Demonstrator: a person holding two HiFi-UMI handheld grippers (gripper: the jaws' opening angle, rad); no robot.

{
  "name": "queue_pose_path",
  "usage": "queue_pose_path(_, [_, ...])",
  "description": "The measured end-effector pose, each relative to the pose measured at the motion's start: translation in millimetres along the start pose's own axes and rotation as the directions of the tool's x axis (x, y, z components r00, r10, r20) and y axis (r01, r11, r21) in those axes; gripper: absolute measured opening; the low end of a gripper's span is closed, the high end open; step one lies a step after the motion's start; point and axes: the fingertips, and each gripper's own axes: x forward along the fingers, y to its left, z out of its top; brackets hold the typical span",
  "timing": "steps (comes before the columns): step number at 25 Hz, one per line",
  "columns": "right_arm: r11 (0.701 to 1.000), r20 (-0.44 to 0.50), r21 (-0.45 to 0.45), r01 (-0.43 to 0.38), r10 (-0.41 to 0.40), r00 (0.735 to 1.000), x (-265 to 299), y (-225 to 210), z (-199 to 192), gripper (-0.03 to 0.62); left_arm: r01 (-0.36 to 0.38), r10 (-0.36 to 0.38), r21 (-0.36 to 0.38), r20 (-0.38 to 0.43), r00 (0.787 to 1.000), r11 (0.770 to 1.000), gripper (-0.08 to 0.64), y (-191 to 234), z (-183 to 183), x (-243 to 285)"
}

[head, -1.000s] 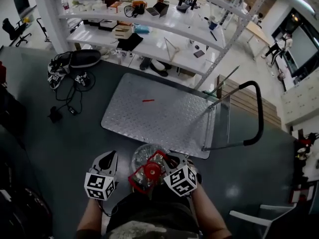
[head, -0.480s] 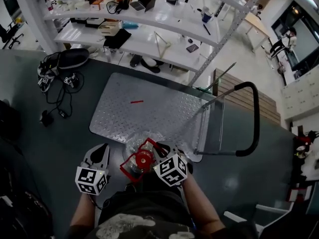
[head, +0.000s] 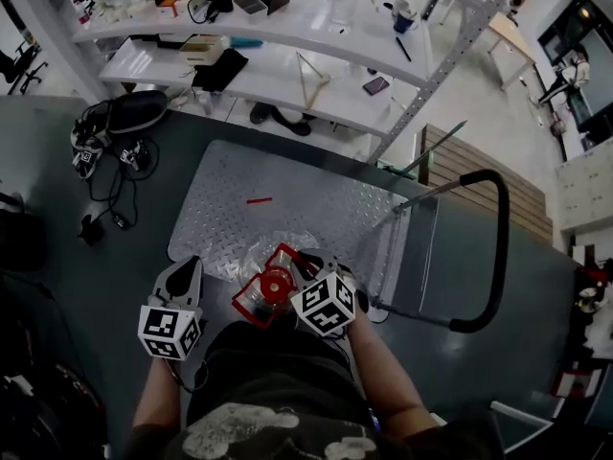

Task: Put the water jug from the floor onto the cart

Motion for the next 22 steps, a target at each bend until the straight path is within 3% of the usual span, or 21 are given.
queue_pose_path(14, [0.991,-0.035,0.128,0.04,-0.036,0.999,54,-81,4,0.046,0.147,-0.144,0.042,-0.069,0.987,0.988,0.005,16,33,98])
queue_pose_path(22, [0.978,-0.121,0.198,0.07,-0.046,0.992,90,-123,-10,0.048,0.194,-0.19,0.034,-0.097,0.977,0.98,0.005,38,42,141])
